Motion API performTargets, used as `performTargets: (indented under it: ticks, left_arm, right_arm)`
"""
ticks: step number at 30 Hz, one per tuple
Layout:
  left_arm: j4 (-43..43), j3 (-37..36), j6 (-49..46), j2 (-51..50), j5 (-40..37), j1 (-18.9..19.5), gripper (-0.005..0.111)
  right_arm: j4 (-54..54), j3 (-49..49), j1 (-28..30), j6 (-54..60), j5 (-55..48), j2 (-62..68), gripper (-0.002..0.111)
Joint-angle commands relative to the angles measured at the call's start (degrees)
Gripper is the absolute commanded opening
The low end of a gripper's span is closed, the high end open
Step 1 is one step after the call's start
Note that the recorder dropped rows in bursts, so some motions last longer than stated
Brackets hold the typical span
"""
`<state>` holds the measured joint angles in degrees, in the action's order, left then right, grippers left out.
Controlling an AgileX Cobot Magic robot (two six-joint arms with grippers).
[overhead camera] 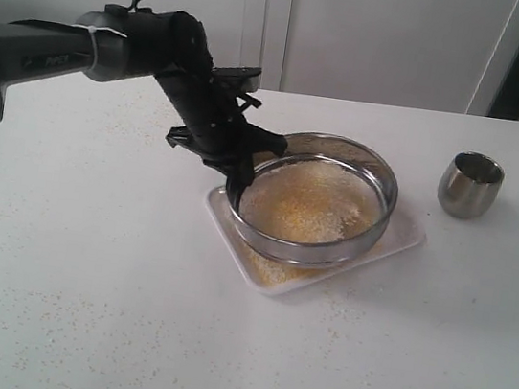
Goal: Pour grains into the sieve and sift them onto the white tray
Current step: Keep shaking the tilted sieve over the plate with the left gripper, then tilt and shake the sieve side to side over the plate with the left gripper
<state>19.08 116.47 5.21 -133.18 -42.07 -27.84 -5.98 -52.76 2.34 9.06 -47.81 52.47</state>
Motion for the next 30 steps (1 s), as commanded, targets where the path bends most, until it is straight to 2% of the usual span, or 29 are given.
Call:
performTargets:
  ticks: [1, 3, 6, 8, 9, 10, 11, 12, 13, 14, 15, 16, 17, 18, 19, 20, 21, 22, 23, 24, 25, 26, 28, 30]
  left_arm:
    - [6.56, 0.27, -8.20, 1.93, -0.10, -1.29, 0.000]
    - [2.79, 0.27, -7.53, 2.23, 1.81, -2.24, 0.000]
    - [-4.28, 0.27, 0.93, 2.23, 2.32, 0.08, 0.000]
    - [-1.15, 0.27, 5.69, 2.11, 1.36, 1.63, 0.000]
    - [4.44, 0.27, 2.71, 2.11, 0.36, 1.74, 0.000]
    - [14.22, 0.27, -11.37, 2.66, 0.32, -0.25, 0.000]
    - [14.39, 0.27, -15.66, 2.84, 2.59, -1.14, 0.000]
    - [8.29, 0.27, -10.15, 2.94, 8.28, -1.73, 0.000]
    - [4.08, 0.27, -3.18, 2.52, 10.16, -0.97, 0.000]
    - [2.63, 0.27, 4.49, 2.16, 7.70, 0.29, 0.000]
    - [5.36, 0.27, 3.25, 2.16, 5.62, 0.44, 0.000]
    - [11.20, 0.27, -7.26, 2.75, 1.94, -0.58, 0.000]
    - [11.57, 0.27, -13.27, 2.99, 2.85, -1.14, 0.000]
    - [6.72, 0.27, -11.06, 2.82, 9.54, -1.52, 0.000]
    - [4.19, 0.27, 0.23, 2.27, 11.72, -0.85, 0.000]
    - [4.78, 0.27, 2.46, 2.27, 9.34, -0.30, 0.000]
    - [6.28, 0.27, -4.04, 3.03, 3.98, -0.55, 0.000]
    - [5.59, 0.27, -10.00, 3.70, 2.21, -0.92, 0.000]
    - [2.61, 0.14, -9.90, 3.71, 5.47, -1.17, 0.000]
    - [-0.31, 0.14, -1.61, 3.21, 9.51, -0.58, 0.000]
    - [0.03, 0.27, 3.88, 2.76, 10.13, 0.14, 0.000]
    - [1.49, 0.28, 2.61, 2.76, 7.40, 0.26, 0.000]
    - [4.90, 0.28, -9.74, 3.23, 1.95, -1.34, 0.000]
    - [0.87, 0.28, -15.19, 3.54, 4.62, -3.00, 0.000]
  right_arm:
    - [0.22, 0.18, 0.54, -0.17, 0.69, -0.32, 0.000]
    - [0.22, 0.18, 0.54, -0.17, 0.69, -0.32, 0.000]
    - [0.22, 0.18, 0.54, -0.17, 0.69, -0.32, 0.000]
    - [0.22, 0.18, 0.54, -0.17, 0.69, -0.32, 0.000]
    - [0.22, 0.18, 0.54, -0.17, 0.69, -0.32, 0.000]
    - [0.22, 0.18, 0.54, -0.17, 0.69, -0.32, 0.000]
    - [0.22, 0.18, 0.54, -0.17, 0.69, -0.32, 0.000]
    - [0.22, 0.18, 0.54, -0.17, 0.69, -0.32, 0.000]
    - [0.22, 0.18, 0.54, -0.17, 0.69, -0.32, 0.000]
    - [0.22, 0.18, 0.54, -0.17, 0.69, -0.32, 0.000]
    - [0.22, 0.18, 0.54, -0.17, 0.69, -0.32, 0.000]
    - [0.22, 0.18, 0.54, -0.17, 0.69, -0.32, 0.000]
    - [0.22, 0.18, 0.54, -0.17, 0.69, -0.32, 0.000]
    - [0.22, 0.18, 0.54, -0.15, 0.80, -0.32, 0.000]
    - [0.22, 0.18, 0.54, -0.15, 0.80, -0.32, 0.000]
    - [0.22, 0.18, 0.54, -0.15, 0.80, -0.32, 0.000]
    - [0.22, 0.18, 0.54, -0.15, 0.80, -0.32, 0.000]
    - [0.22, 0.18, 0.54, -0.15, 0.80, -0.32, 0.000]
    - [0.22, 0.18, 0.54, -0.15, 0.80, -0.32, 0.000]
    - [0.22, 0.18, 0.54, -0.15, 0.80, -0.32, 0.000]
    - [0.22, 0.18, 0.54, -0.15, 0.80, -0.32, 0.000]
    - [0.22, 0.18, 0.54, -0.15, 0.80, -0.32, 0.000]
    - [0.22, 0.18, 0.54, -0.15, 0.69, -0.32, 0.000]
    - [0.22, 0.18, 0.54, -0.15, 0.69, -0.32, 0.000]
